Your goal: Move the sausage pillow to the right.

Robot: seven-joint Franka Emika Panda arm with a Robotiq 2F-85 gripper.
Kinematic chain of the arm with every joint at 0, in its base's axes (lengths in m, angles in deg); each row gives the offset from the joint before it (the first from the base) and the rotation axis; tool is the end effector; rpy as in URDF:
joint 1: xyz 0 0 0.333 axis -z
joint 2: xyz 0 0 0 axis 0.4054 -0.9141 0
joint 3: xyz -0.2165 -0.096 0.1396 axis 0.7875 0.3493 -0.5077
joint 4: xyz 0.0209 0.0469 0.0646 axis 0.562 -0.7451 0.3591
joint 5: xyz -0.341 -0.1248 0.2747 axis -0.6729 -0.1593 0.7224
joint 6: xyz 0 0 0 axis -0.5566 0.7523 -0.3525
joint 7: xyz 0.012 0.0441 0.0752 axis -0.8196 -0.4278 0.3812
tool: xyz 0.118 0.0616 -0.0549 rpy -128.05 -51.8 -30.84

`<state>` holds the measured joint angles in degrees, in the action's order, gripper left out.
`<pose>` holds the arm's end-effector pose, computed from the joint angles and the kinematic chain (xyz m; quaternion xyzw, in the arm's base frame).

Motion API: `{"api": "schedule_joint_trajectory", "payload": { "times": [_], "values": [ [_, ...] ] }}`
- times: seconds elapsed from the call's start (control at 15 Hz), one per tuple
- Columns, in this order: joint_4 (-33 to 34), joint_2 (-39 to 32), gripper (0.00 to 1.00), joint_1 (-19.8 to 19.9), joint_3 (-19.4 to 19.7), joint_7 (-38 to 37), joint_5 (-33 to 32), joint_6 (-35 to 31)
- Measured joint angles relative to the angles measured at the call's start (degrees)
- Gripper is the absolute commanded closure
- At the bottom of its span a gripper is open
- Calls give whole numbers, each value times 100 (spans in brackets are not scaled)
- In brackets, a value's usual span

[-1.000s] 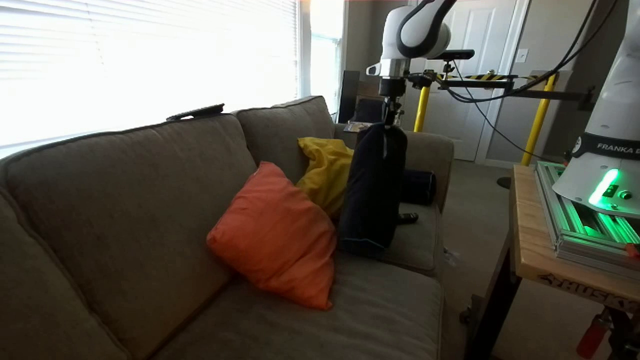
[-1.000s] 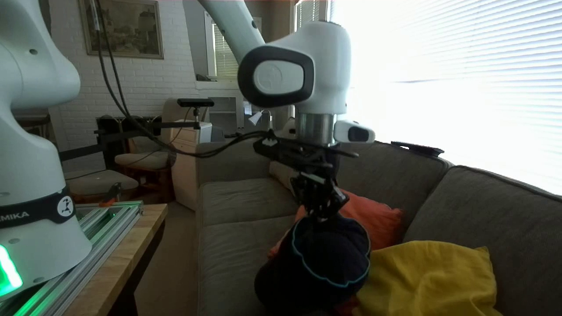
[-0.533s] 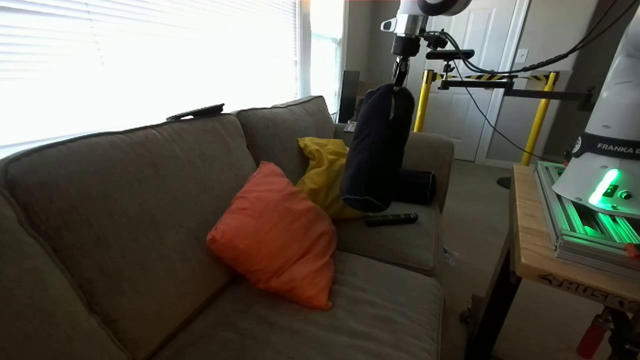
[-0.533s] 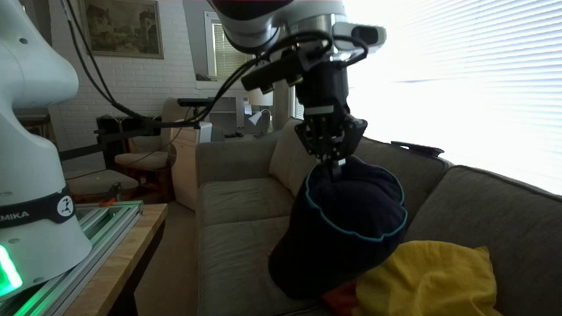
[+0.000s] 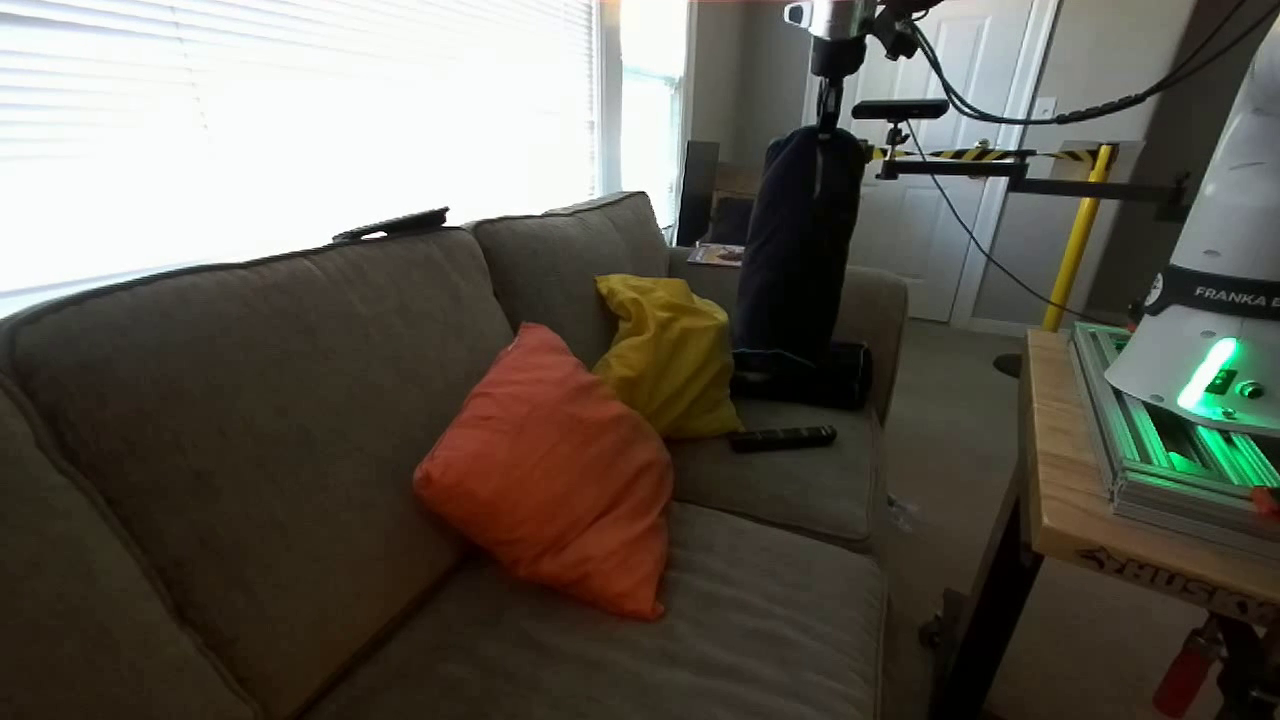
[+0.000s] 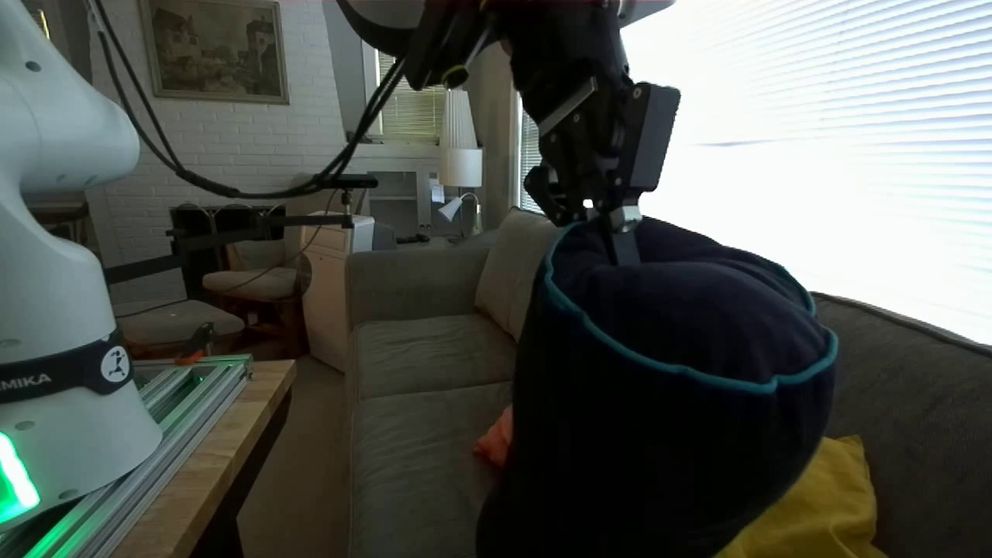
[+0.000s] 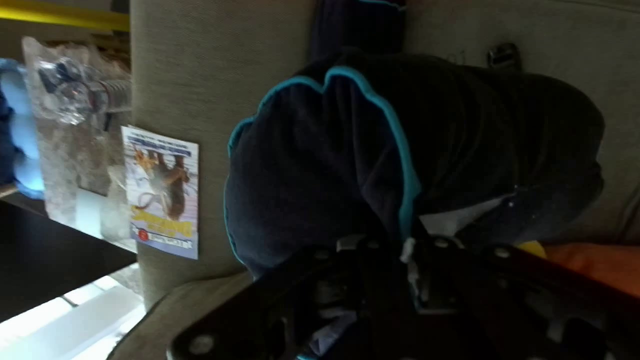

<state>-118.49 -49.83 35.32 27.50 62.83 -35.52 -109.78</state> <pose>0.5368 -0.1576 0.2953 0.9571 0.1585 0.0341 0.2401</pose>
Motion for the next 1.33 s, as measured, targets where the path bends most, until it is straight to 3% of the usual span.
{"api": "schedule_joint_trajectory", "payload": {
  "times": [0.27, 0.53, 0.87, 1.2, 1.27, 1.33],
  "values": [
    [360, -528, 97, 11, 21, -941, -966, 587],
    [899, -1449, 97, -72, 133, -1245, -1468, 1124],
    [1612, -2565, 97, -186, 369, -1560, -2029, 1255],
    [2368, -3503, 97, -256, 436, -1636, -2138, 1237],
    [2521, -3660, 90, -273, 433, -1693, -2128, 1213],
    [2669, -3808, 63, -290, 426, -1767, -2115, 1174]
  ]
}}
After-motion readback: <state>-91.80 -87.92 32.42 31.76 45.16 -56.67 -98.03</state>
